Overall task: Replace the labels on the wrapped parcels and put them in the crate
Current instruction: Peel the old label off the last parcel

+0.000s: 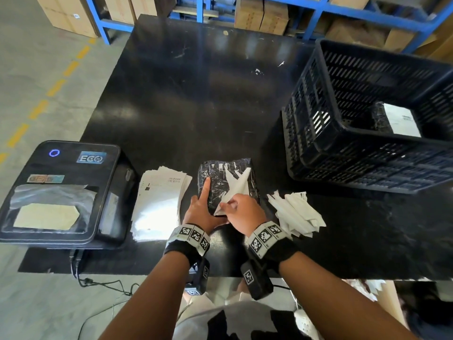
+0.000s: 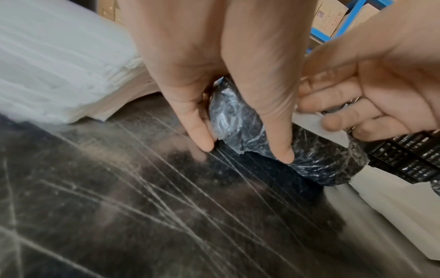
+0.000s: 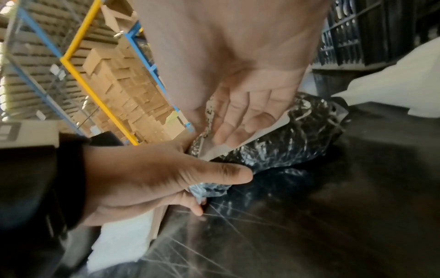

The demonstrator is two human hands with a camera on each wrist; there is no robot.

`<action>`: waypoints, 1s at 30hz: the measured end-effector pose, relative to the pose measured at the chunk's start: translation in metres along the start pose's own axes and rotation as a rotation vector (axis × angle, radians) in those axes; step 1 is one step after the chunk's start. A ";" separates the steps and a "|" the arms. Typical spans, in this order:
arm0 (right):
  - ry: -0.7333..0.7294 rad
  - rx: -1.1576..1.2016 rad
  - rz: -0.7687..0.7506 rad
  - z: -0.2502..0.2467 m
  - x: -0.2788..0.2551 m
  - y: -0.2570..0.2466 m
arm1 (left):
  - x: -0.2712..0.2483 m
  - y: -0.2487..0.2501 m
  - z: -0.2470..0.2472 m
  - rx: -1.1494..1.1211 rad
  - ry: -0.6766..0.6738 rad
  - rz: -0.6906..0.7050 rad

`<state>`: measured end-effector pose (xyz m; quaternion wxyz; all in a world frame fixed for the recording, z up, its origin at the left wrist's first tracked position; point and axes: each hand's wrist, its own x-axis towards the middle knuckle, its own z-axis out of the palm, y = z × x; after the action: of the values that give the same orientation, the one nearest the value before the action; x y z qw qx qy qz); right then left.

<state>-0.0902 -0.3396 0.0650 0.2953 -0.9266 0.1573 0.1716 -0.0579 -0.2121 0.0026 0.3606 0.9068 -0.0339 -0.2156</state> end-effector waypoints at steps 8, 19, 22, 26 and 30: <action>0.000 0.070 0.030 0.001 0.000 0.000 | 0.001 -0.003 0.003 -0.004 0.001 0.007; -0.092 0.330 0.070 -0.014 0.003 0.020 | 0.001 -0.004 0.003 0.003 -0.003 0.009; -0.092 0.340 0.035 -0.022 0.002 0.022 | 0.001 -0.004 0.002 0.006 -0.011 0.003; -0.101 0.295 -0.010 -0.032 0.004 0.026 | 0.001 -0.001 0.001 0.004 -0.018 -0.010; -0.129 0.178 -0.064 -0.039 0.012 0.031 | 0.000 0.000 0.001 0.003 -0.016 -0.013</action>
<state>-0.0828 -0.3892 0.0748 0.3912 -0.8884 0.1228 0.2065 -0.0580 -0.2130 0.0016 0.3575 0.9058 -0.0312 -0.2251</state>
